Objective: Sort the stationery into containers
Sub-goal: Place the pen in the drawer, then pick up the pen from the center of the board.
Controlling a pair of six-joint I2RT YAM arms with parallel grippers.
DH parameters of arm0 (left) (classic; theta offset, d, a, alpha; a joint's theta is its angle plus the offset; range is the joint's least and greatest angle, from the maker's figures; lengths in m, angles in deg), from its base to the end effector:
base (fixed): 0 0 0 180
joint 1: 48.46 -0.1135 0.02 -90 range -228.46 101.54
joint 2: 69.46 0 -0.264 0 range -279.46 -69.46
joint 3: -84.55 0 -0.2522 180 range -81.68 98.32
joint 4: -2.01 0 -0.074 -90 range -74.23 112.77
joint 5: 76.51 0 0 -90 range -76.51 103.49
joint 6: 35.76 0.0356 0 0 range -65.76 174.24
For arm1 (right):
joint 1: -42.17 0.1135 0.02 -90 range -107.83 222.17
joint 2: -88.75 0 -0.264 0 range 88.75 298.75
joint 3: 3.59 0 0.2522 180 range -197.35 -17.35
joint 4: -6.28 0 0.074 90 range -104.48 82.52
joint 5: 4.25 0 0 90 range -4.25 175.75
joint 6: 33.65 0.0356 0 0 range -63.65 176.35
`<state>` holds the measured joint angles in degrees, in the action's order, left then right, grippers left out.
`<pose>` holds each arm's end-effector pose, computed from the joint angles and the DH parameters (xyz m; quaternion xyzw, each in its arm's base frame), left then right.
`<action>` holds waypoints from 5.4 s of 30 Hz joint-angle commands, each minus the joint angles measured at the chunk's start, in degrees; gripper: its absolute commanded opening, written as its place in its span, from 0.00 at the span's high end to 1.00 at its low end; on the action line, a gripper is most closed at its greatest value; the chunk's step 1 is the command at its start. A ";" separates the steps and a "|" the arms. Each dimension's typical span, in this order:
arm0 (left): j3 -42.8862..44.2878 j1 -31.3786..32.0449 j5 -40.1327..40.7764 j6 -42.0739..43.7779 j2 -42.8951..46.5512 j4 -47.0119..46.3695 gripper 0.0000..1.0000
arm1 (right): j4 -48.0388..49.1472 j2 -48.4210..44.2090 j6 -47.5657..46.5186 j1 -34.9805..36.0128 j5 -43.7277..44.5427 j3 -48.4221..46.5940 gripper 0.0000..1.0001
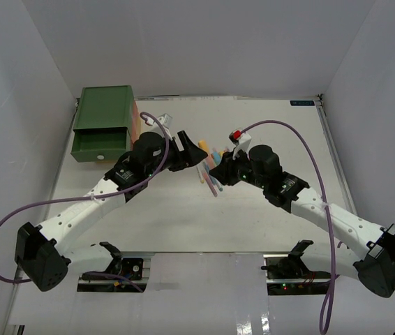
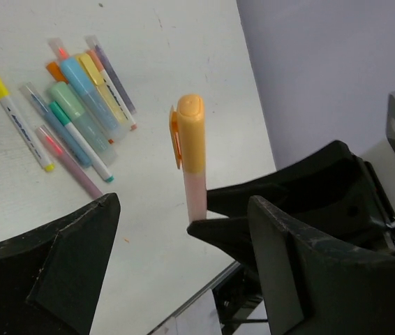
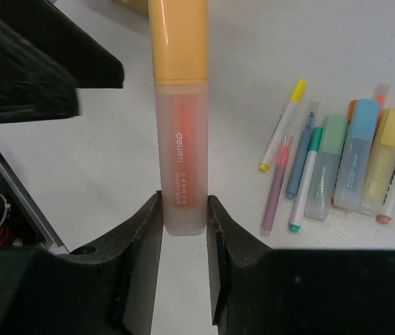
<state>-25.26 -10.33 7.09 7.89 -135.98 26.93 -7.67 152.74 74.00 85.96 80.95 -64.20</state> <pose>0.2087 -0.1689 0.3321 -0.0276 0.8242 -0.4131 0.3864 0.1860 0.1824 0.3033 -0.2062 0.7784 0.3314 0.4917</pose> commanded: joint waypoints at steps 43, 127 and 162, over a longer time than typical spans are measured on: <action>10.37 -14.72 25.73 -2.17 7.18 12.82 0.83 | -1.75 -11.51 -2.35 -0.02 4.53 6.85 0.10; -8.70 -36.90 -11.18 25.25 32.42 23.29 0.02 | -14.67 36.47 -11.06 -8.55 10.25 -22.05 0.29; -11.07 -36.55 -16.98 19.99 31.54 21.45 0.02 | -15.63 36.22 -12.46 -8.55 13.15 -22.41 0.85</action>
<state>-37.09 -47.20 -7.09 29.59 -104.16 49.64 -22.90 193.92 62.42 77.53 93.32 -86.23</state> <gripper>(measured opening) 0.979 0.320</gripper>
